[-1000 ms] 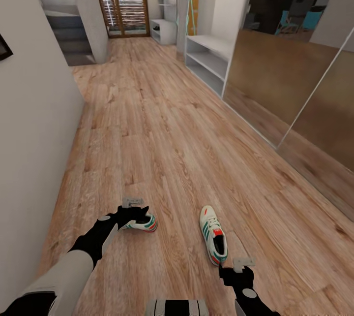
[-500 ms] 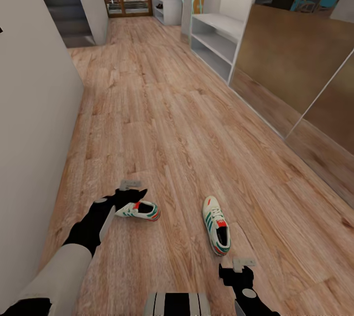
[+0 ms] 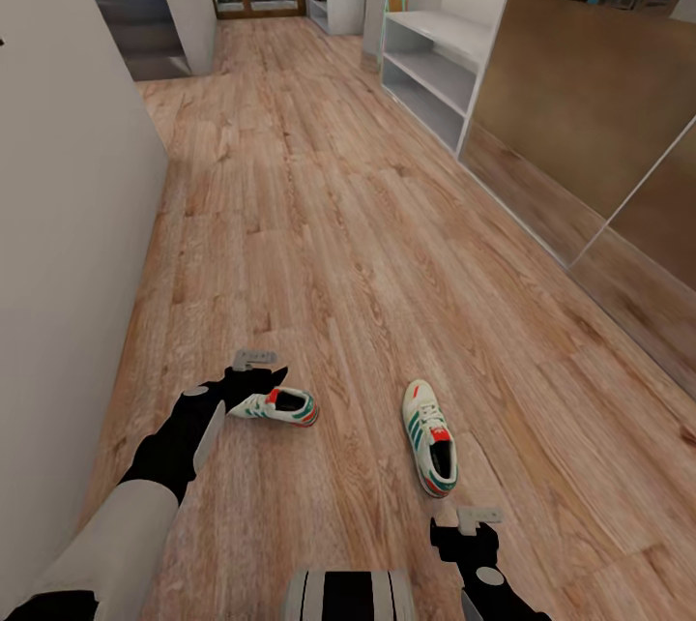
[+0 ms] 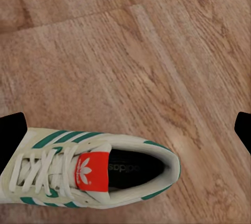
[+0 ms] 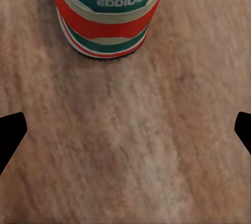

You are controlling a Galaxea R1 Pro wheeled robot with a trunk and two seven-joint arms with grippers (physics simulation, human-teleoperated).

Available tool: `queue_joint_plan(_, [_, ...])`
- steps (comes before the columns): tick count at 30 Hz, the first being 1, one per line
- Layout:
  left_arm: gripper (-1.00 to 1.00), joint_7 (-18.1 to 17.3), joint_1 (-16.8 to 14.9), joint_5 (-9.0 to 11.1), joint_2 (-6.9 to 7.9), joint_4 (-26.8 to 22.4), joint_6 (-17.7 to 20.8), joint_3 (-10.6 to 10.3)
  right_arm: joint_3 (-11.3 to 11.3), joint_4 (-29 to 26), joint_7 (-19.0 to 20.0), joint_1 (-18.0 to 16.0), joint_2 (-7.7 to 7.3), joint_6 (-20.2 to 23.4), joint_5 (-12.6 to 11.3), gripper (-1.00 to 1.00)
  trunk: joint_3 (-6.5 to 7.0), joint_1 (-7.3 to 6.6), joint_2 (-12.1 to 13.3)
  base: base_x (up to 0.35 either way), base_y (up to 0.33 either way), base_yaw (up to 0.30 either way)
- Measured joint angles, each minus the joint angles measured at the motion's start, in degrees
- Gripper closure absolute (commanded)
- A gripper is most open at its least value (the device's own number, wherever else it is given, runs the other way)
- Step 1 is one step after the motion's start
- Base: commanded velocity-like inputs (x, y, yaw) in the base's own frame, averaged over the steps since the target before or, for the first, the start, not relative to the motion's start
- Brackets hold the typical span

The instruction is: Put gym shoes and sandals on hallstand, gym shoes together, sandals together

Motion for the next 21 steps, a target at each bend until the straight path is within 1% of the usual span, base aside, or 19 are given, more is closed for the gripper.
queue_joint_plan(3, [-1.00,-0.02,-0.02,0.01,0.03,0.12,0.02,-0.04,0.02,0.00,0.00,0.01,0.01,0.00,0.02,-1.00,-0.02,-0.01,0.00,0.060,0.000,0.003])
queue_joint_plan(9, [-1.00,-0.03,-0.04,0.04,0.00,0.39,0.07,-0.07,0.03,-0.01,0.11,0.01,-0.05,0.00,0.10,-1.00,-0.02,-0.02,0.00,0.200,0.000,0.001])
queue_joint_plan(17, [-1.00,-0.03,0.01,0.06,0.04,0.56,-0.01,-0.07,0.03,-0.01,0.04,0.01,-0.07,0.00,0.04,-1.00,-0.02,0.00,0.00,0.042,0.000,0.000])
queue_joint_plan(21, [-1.00,-0.03,-0.01,0.09,0.03,0.60,-0.01,-0.07,0.03,0.02,0.04,0.01,-0.05,0.00,0.03,-1.00,-0.02,-0.01,0.00,0.112,0.021,0.000])
